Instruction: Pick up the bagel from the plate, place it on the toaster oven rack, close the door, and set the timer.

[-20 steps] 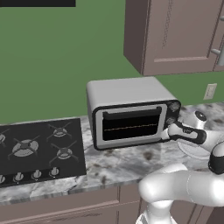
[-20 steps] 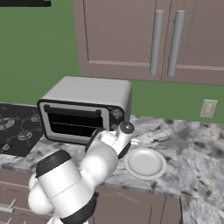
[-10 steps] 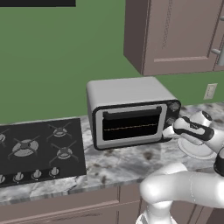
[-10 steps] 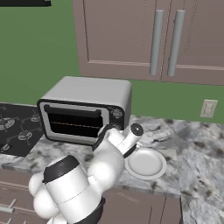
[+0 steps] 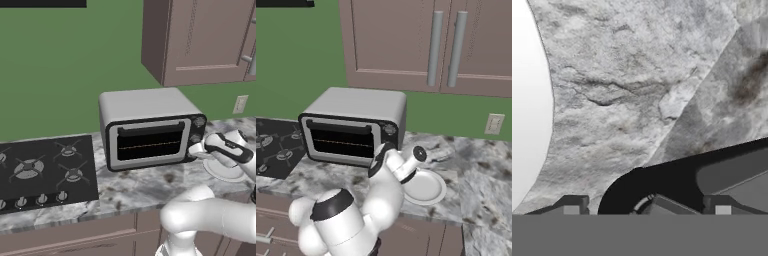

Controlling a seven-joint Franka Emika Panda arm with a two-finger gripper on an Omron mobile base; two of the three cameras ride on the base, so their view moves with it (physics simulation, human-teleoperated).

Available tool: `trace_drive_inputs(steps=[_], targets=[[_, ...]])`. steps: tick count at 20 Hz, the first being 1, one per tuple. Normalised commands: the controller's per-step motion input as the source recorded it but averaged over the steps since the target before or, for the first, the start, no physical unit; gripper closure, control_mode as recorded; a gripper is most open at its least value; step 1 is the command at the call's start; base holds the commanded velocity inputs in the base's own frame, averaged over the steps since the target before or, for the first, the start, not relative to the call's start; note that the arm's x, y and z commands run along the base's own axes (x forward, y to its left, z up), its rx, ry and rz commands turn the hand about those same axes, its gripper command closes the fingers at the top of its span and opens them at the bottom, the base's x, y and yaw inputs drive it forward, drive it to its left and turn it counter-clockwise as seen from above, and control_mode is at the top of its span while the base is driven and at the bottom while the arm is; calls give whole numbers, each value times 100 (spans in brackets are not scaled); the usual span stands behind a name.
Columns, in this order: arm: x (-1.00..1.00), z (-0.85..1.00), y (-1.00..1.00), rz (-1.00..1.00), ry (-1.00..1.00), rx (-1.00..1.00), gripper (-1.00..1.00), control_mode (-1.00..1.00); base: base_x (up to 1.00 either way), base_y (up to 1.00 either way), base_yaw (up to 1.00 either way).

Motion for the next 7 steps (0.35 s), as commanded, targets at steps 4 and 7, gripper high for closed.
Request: trace_drive_inputs(steps=[4, 7], targets=[[1, 25, -59, 0, 0, 14, 100, -100, 0, 0, 0], [0, 9, -54, 0, 1, 12, 100, -100, 0, 0, 0]])
